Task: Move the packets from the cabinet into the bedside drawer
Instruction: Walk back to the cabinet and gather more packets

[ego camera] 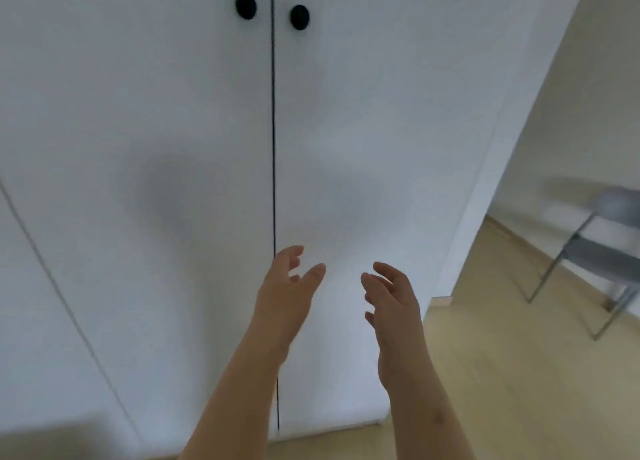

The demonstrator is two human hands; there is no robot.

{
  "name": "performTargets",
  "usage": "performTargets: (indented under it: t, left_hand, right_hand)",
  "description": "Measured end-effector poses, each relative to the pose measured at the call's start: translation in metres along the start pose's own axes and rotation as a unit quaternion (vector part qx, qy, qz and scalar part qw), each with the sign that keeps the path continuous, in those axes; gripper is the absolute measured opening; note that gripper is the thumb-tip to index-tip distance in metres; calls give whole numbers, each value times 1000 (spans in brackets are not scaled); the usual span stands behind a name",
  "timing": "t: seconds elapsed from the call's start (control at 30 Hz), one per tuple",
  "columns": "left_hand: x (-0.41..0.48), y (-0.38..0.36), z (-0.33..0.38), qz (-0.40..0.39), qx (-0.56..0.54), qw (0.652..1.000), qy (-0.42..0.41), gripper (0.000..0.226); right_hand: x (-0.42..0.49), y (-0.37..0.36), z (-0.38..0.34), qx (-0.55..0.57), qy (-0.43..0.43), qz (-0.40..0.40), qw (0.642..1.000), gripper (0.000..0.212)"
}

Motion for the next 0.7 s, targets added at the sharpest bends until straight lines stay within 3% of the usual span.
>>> performTargets:
  t: [0.3, 0.53, 0.7]
  left_hand:
    - [-62, -262, 53, -160, -78, 984, 5, 12]
    - [-131, -489, 73, -351, -38, 935, 2, 8]
    - [-178, -653, 78, -465, 15, 885, -15, 11]
  right_hand:
    - [9, 290, -42, -4, 60, 212, 976, 20]
    - [-20, 503, -41, 7, 50, 419, 907, 19]
    - [-20, 638, -44, 1, 59, 518, 853, 15]
Point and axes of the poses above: each hand's wrist, its own x-axis towards the middle knuckle, its own y-axis out of the back of the hand, z = x × y, the point moved 8 cm from there along x, towards the middle knuckle, and after that the axes turned 9 degrees about y, right-handed, at the moved point
